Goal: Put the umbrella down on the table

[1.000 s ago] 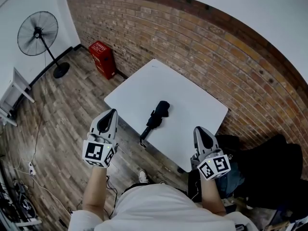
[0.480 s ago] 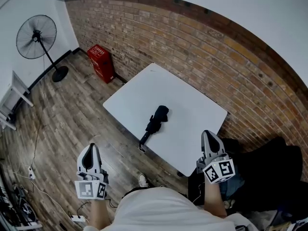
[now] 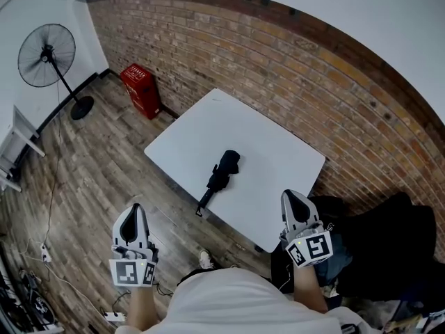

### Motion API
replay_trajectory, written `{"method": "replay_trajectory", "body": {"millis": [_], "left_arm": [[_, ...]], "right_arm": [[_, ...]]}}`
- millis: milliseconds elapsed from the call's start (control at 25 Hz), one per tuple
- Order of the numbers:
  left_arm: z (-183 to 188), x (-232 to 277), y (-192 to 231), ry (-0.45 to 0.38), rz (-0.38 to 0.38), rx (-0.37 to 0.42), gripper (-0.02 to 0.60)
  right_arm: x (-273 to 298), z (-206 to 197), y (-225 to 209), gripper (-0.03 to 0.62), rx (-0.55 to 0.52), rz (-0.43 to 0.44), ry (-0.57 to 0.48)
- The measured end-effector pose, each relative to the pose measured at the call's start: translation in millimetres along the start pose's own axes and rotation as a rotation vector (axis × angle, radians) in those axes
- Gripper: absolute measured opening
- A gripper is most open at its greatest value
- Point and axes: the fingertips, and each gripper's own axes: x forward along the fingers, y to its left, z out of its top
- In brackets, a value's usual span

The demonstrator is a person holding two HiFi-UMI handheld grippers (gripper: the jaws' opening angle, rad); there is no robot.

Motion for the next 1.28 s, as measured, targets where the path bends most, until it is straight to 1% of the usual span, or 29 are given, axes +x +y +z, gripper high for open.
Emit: {"method": "replay_trajectory", "body": {"millis": [80, 240, 440, 560, 920, 1080, 1280], "left_arm": [[2.3, 5.2, -2.0, -0.007, -0.005, -0.013, 0.025], [2.7, 17.1, -11.0, -0.022, -0.015, -0.082, 0.025], [9.1, 32.3, -22.6, -0.033, -0.064, -0.068, 0.025], [11.4, 35.5, -20.0, -0.041, -0.067, -0.071, 0.024], [-6.9, 32.8, -12.4, -0.015, -0.061, -0.099, 0.025], [-12.5, 33.7, -8.2, -0.007, -0.06, -0.105, 0.025], [-16.7, 36.7, -0.7, 0.002, -0.072, -0.11, 0.025]], "right_arm": [[-2.2, 0.9, -2.2, 0.02, -0.003, -0.003, 0.005], [-3.2, 0.9, -8.2, 0.02, 0.005, -0.012, 0.012], [2.2, 5.5, -6.6, 0.02, 0.002, -0.006, 0.006], [6.0, 6.3, -3.9, 0.02, -0.005, 0.001, 0.01], [14.6, -2.8, 5.6, 0.02, -0.011, 0.0, 0.023], [18.6, -8.6, 12.9, 0.02, -0.012, 0.014, 0.038], [26.4, -5.3, 19.9, 0.02, 0.008, 0.016, 0.022]]}}
